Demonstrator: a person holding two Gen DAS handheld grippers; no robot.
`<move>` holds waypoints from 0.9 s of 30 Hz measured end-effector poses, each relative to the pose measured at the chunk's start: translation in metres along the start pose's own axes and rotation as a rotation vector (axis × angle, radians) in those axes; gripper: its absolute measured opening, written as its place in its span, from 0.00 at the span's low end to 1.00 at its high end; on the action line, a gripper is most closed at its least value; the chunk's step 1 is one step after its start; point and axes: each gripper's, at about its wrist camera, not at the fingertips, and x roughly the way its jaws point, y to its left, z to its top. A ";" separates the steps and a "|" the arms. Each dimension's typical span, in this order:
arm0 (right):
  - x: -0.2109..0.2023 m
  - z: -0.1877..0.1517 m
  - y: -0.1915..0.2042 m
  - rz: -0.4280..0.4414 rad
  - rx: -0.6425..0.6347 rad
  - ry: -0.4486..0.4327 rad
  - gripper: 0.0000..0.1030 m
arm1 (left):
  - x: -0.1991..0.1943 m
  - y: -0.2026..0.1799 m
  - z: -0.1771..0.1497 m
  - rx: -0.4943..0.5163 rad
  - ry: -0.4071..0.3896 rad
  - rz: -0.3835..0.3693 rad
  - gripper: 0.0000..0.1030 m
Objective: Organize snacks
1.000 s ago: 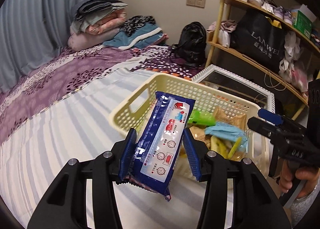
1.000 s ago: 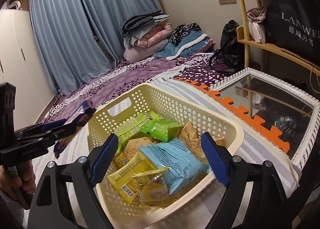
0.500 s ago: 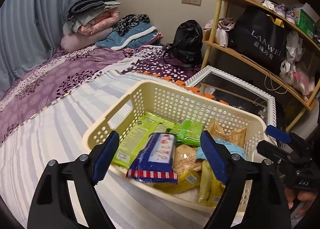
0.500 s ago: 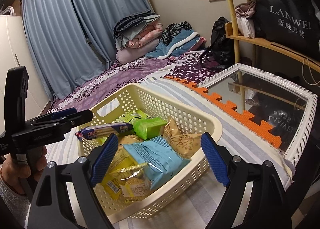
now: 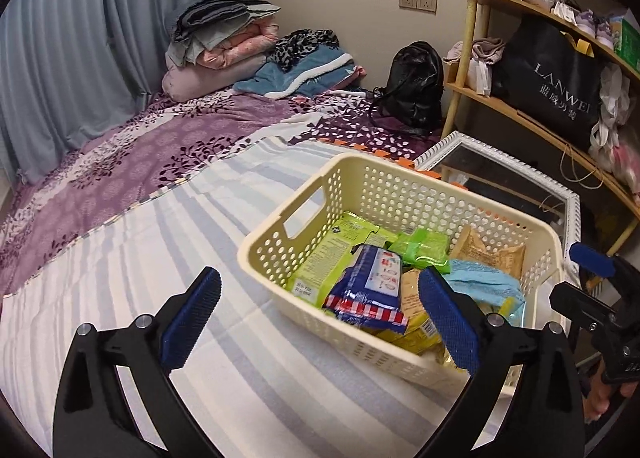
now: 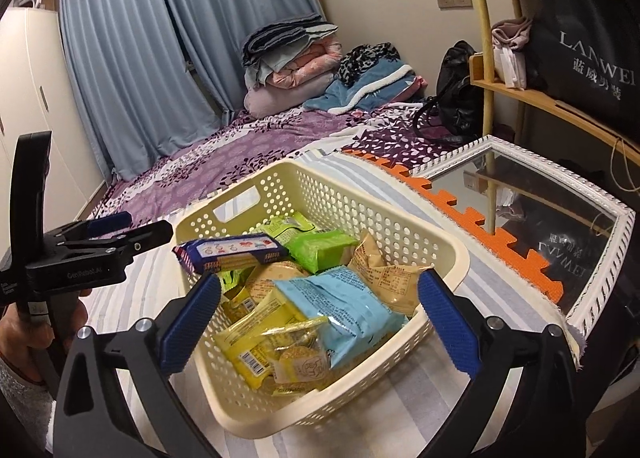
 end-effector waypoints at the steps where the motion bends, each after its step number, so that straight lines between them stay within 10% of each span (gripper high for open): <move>1: -0.001 -0.001 0.002 -0.008 -0.007 0.004 0.95 | -0.002 0.001 -0.001 0.000 0.001 0.008 0.97; 27: -0.049 -0.007 0.041 -0.127 -0.115 -0.035 0.95 | -0.076 0.006 -0.020 -0.008 -0.123 0.193 0.97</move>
